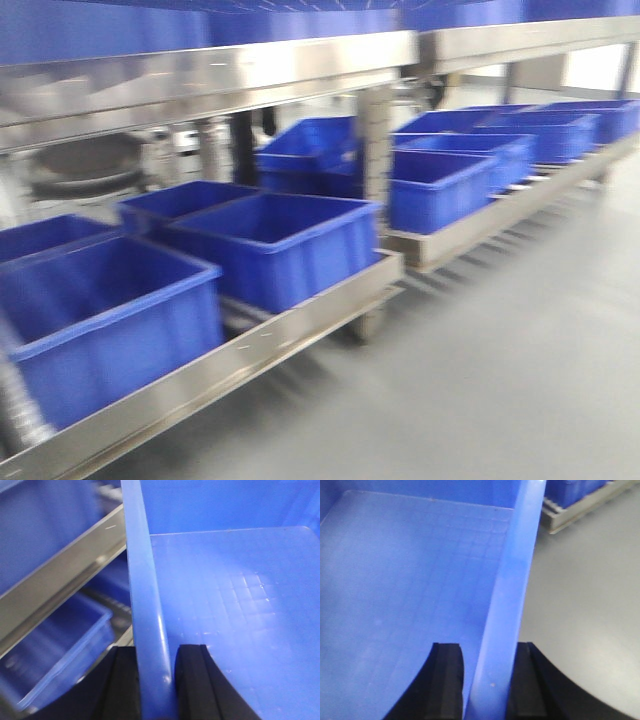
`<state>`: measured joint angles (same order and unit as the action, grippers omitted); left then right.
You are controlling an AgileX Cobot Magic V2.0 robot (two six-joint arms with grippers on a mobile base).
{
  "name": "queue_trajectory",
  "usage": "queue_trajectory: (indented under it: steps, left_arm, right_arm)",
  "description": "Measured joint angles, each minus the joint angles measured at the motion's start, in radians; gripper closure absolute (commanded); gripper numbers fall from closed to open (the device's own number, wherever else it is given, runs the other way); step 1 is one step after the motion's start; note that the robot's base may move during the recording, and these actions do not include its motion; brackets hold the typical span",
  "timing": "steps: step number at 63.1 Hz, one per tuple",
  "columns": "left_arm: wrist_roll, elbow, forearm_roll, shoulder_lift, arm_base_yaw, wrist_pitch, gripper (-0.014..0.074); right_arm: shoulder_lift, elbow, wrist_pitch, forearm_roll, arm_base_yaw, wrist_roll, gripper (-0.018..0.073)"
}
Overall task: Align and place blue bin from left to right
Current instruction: 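Back away from the rack and turn while holding the bin in both grippers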
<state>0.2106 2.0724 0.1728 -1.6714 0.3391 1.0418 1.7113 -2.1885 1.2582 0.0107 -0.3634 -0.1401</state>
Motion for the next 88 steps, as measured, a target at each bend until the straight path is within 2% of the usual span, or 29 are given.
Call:
queue_trajectory:
  steps: [88]
  left_arm:
    - [0.000,0.000,0.000,-0.002,0.000,0.000,0.0615]
  right_arm:
    - [0.000,0.000,0.000,0.000,0.000,0.000,0.0636]
